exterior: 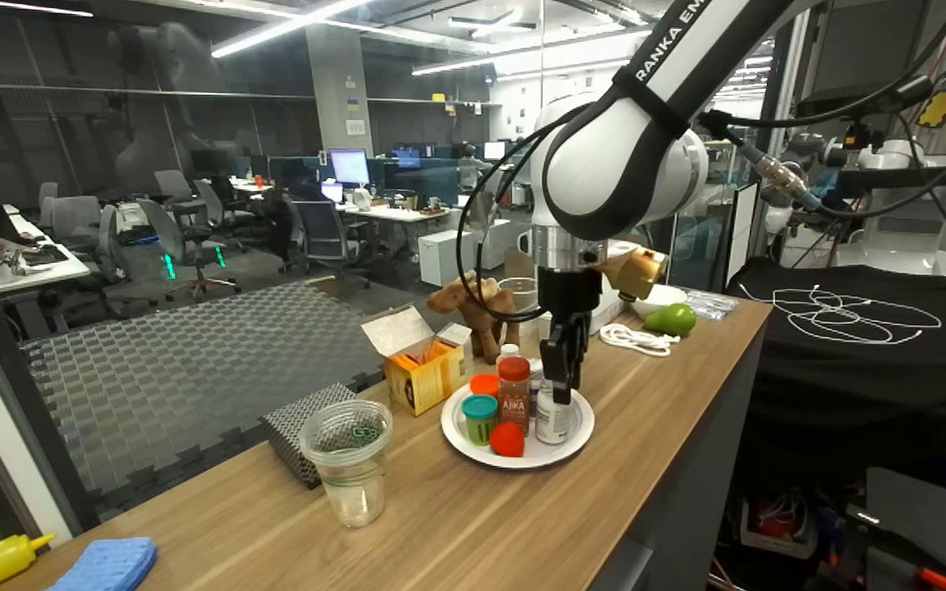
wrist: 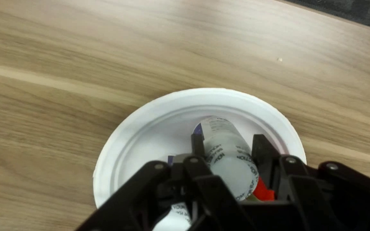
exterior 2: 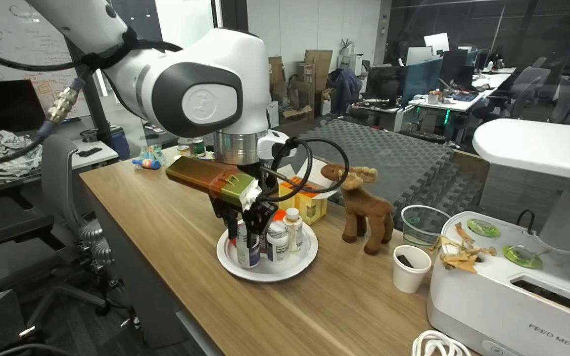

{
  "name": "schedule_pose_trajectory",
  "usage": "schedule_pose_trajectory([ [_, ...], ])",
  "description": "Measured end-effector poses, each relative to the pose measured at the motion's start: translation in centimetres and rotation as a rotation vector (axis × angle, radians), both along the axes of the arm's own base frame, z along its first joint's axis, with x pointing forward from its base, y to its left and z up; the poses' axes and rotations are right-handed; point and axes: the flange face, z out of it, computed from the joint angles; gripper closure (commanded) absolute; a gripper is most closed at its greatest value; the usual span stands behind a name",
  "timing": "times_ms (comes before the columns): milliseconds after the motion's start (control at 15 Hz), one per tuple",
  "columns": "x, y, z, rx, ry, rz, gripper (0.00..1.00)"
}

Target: Pile up the plastic cups and put all the containers on the white plate

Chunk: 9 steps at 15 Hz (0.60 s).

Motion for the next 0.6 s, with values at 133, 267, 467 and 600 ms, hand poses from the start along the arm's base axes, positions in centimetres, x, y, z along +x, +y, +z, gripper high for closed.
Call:
schedule_pose_trajectory([
  [133,0.32,0.14,-0.26,-0.004,-0.006,0.008,0.75],
  [267,0.48,0.25,-0.34,-0.016,-0.008,0.026,0.31],
  [467,0.55,0.35,-0.31,-0.036,-0.010,0.055,0.10],
  [600,0.68,0.29,0.04,-0.045,-0.022,0.066,0.00],
])
